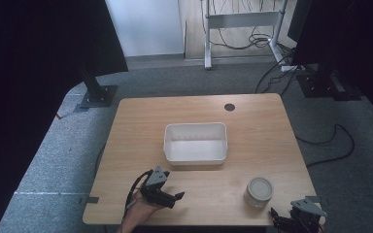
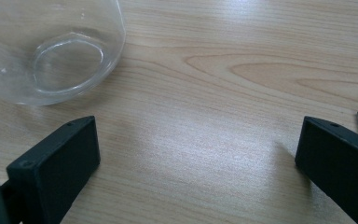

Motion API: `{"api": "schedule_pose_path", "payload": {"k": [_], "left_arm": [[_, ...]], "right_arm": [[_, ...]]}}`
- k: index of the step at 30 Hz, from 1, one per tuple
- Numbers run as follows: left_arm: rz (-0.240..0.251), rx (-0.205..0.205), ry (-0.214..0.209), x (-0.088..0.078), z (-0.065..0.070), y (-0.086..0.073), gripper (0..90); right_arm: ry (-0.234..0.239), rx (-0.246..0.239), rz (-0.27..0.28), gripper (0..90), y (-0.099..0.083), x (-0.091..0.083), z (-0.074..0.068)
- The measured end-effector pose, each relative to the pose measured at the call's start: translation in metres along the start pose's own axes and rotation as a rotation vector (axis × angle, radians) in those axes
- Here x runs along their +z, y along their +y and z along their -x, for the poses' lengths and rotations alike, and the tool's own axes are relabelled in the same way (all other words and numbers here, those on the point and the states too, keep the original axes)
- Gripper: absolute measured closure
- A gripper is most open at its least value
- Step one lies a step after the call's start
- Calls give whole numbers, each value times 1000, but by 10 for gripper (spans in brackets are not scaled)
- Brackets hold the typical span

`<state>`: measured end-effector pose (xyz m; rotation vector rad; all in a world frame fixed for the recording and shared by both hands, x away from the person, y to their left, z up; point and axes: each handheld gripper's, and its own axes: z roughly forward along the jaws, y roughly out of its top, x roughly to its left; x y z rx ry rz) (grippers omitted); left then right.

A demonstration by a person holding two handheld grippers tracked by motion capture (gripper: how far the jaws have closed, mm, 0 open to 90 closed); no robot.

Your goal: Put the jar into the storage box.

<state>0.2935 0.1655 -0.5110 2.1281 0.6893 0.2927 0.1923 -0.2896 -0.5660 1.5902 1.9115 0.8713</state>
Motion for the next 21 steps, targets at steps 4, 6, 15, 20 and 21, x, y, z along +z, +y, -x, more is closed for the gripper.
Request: {"api": "schedule_pose_path", "payload": {"k": [4,6,15,20,21], "left_arm": [[3,14,-19,4,5,6,50],[6,24,-25,7,8,9,52],[24,60,-50,17,20,23,63],[33,80,-69,26,29,32,62],[33,85,-74,30,31,34,62]], "right_arm": [[0,0,1,0,0,0,0],[0,1,1,0,0,0,0],[0,0,2,0,0,0,0],[-1,0,3,0,0,0,0],[-1,0,3,0,0,0,0]]}}
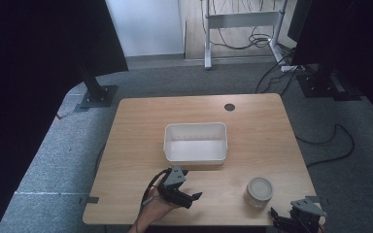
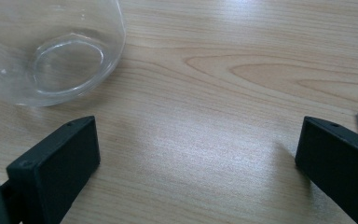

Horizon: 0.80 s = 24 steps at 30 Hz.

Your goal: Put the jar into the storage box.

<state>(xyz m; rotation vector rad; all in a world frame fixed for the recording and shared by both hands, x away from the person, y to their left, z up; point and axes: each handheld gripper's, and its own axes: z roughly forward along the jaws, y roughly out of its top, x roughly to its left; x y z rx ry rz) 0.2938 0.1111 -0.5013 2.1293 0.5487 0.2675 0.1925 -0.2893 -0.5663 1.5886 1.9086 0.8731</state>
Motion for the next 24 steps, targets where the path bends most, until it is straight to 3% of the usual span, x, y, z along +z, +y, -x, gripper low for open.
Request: {"api": "schedule_pose_path", "payload": {"k": [24], "left_arm": [[2,47,-69,43,23,21,56]], "right_arm": [[2,-2,1,0,0,0,0]]}}
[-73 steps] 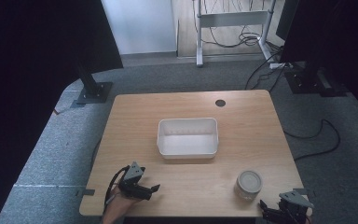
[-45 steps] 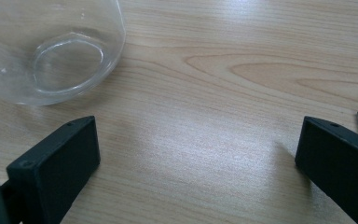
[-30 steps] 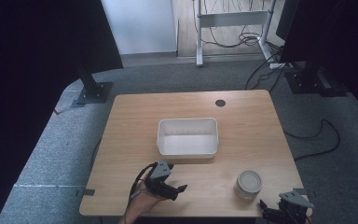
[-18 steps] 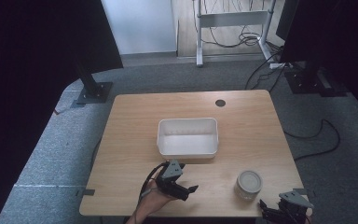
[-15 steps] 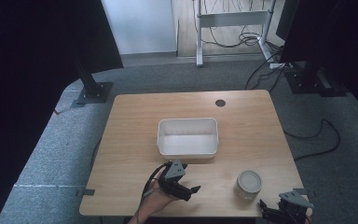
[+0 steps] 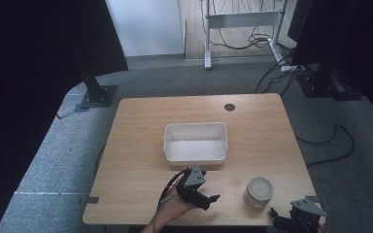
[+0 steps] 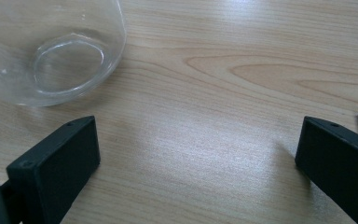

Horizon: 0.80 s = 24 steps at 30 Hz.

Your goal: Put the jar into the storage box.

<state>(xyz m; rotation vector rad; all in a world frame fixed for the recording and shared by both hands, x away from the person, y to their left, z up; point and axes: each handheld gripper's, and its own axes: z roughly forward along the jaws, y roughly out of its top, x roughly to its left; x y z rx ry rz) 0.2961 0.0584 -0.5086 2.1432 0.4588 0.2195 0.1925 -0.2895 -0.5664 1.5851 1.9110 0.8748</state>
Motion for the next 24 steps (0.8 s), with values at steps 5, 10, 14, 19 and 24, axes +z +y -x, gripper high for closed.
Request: {"api": "schedule_pose_path", "payload": {"k": [5,10,14,19,24], "left_arm": [[-4,7,-14,9,4,3,52],[-5,17,-29,20,10,10,41],[-7,19,-41,26,13,13,40],[-10,21,-59,40,19,17,35],[-7,20,-77,48,23,19,31]], "right_arm": [[0,0,0,0,0,0,0],[1,-1,1,0,0,0,0],[2,-1,1,0,0,0,0],[3,-3,3,0,0,0,0],[4,-3,4,0,0,0,0]]}}
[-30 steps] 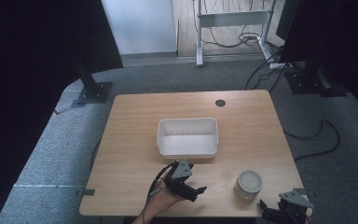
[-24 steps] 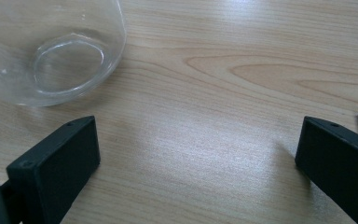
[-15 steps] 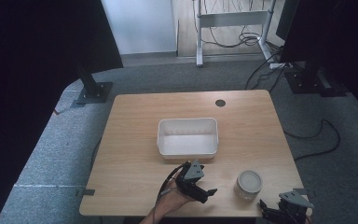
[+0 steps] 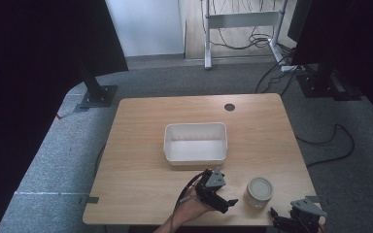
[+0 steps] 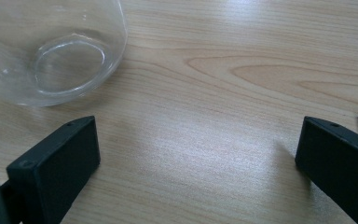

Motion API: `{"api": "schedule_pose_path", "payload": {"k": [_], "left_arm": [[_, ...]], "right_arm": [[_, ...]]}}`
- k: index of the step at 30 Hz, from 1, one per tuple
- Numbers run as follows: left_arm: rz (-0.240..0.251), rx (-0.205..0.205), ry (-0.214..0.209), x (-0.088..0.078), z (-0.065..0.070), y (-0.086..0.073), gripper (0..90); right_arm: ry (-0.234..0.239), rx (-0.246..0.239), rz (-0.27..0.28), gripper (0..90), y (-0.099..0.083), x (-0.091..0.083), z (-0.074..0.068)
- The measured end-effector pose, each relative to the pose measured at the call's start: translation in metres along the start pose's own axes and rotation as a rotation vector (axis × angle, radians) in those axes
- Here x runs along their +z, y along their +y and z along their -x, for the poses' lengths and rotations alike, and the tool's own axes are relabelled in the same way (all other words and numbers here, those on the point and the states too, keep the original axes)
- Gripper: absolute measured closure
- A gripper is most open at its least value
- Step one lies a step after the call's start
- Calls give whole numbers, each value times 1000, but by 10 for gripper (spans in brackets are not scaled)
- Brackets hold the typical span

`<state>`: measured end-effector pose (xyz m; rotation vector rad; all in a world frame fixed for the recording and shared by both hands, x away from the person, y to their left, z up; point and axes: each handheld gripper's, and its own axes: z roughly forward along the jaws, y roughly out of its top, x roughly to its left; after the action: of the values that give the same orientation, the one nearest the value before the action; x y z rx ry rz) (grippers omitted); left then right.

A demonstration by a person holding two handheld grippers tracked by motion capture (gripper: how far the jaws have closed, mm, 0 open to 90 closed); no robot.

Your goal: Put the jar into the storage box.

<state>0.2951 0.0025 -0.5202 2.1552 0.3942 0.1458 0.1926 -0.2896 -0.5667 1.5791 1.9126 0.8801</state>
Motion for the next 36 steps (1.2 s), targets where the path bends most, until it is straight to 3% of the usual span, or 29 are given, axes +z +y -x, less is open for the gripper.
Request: {"api": "schedule_pose_path", "payload": {"k": [26,36], "left_arm": [[15,34,-39,45,23,25,24],[-11,71,-22,62,35,34,25]], "right_arm": [[6,-3,6,0,0,1,0],[7,-4,7,0,0,1,0]]}}
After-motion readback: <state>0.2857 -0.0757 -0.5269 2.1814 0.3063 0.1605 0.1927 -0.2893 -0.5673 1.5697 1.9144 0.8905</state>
